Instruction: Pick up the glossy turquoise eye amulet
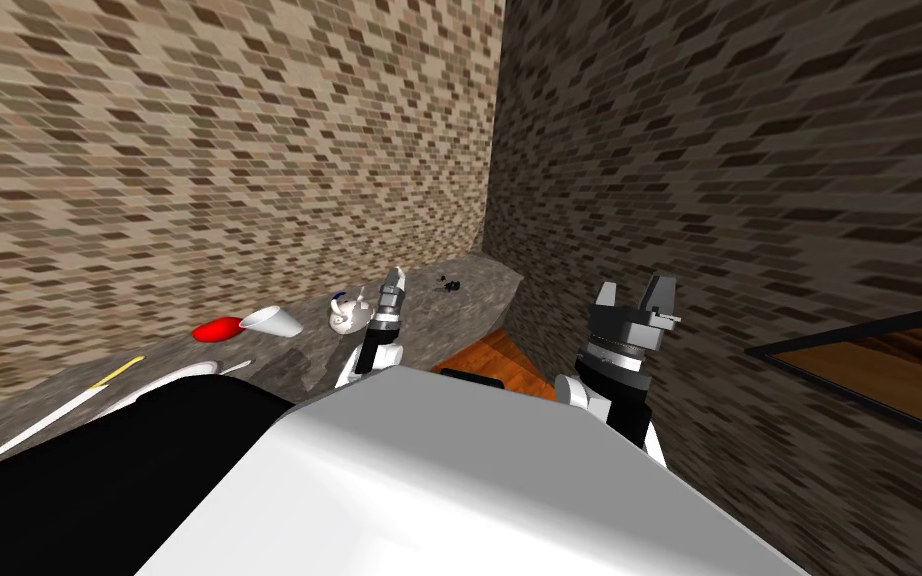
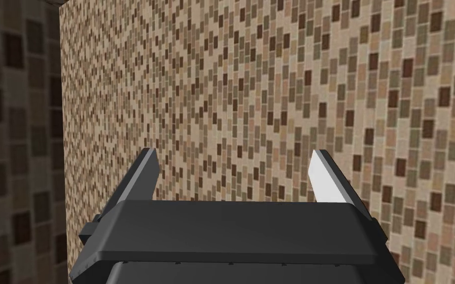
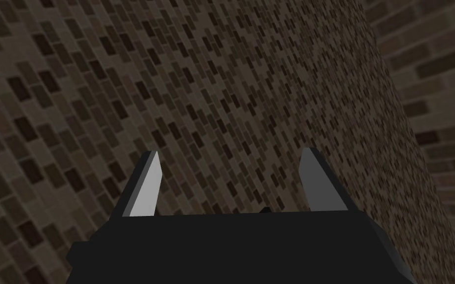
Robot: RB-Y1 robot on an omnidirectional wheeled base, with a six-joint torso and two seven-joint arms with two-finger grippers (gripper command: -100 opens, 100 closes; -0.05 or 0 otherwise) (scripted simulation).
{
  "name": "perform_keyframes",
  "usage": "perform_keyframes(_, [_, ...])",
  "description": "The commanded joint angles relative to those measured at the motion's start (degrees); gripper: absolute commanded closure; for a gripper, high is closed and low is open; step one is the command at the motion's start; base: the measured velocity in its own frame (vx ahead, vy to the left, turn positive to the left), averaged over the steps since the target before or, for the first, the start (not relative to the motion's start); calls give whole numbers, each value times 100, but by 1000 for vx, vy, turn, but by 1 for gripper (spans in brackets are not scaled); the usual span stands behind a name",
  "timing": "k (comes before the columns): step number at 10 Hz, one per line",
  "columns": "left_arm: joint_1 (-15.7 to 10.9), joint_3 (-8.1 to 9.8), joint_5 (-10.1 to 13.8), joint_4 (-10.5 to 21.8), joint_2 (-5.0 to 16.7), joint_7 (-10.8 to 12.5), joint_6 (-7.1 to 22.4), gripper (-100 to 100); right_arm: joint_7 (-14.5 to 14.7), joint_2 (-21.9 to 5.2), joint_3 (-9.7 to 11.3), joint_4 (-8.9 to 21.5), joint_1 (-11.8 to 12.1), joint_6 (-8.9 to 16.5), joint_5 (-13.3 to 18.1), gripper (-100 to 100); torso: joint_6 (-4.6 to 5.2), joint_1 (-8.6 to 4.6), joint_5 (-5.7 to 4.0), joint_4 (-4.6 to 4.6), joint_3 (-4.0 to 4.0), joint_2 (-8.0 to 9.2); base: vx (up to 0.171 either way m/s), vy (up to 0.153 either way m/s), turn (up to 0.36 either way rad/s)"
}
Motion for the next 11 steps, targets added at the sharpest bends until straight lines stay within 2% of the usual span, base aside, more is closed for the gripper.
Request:
perform_keyframes(1, [-77, 109, -33, 162, 41, 78, 55, -100, 0, 0, 0, 0, 0, 0, 0, 0, 0, 0, 0, 0, 0, 0, -93, -61, 34])
perform_keyframes(5, [-448, 479, -144, 829, 60, 278, 281, -100, 0, 0, 0, 0, 0, 0, 0, 0, 0, 0, -1, -2, -4, -8, -78, -51, 40])
perform_keyframes(11, [-777, 715, -222, 1494, 40, 337, 490, -100, 0, 0, 0, 0, 1, 0, 0, 0, 0, 4, 0, -9, -23, -42, -10, -38, 22])
